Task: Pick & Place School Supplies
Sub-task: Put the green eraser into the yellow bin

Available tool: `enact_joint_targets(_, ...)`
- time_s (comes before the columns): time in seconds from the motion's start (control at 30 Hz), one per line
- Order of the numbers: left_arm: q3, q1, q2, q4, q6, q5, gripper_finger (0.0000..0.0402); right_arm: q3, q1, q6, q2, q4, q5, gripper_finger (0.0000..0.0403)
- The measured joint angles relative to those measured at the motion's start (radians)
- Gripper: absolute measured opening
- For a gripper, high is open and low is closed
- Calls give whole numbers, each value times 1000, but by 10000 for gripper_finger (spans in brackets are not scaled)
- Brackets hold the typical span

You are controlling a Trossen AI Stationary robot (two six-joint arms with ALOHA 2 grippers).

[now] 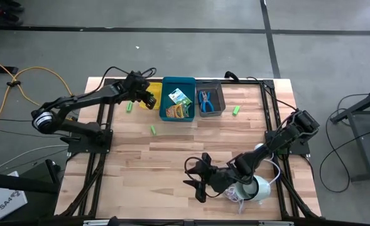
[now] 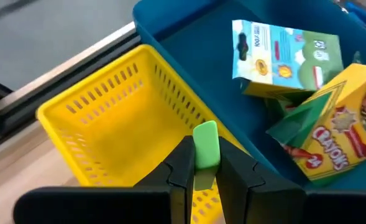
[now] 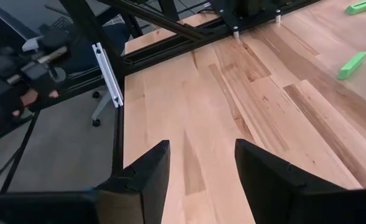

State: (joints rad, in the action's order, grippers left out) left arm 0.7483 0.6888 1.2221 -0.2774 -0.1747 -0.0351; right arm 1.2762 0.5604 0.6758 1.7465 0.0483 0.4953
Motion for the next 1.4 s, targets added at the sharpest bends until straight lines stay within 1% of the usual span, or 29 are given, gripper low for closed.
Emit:
enact_joint_targets(0.2,-1,83,105,75,48,160,43,0,0,0,0,0,0,173)
enact_joint_targets(0.4,-1,146,189,141,67,215,43,0,1,0,0,0,0,173)
enact_joint_targets(0.57,-1,187,231,152,77,269,43,0,1,-16,0,0,0,173)
enact_joint_targets(0.73,0,214,257,152,96,371,43,0,0,-26,0,1,0,173)
enact_joint_targets(0.8,0,220,265,151,97,394,43,0,0,-26,0,1,0,173)
enact_joint_targets(0.9,0,226,271,151,104,412,43,0,0,-26,0,1,0,173)
enact_joint_targets(1.17,0,226,271,142,109,403,46,0,0,-29,0,1,-1,173)
enact_joint_targets(1.4,0,223,271,142,109,400,68,0,0,-26,0,1,-1,173)
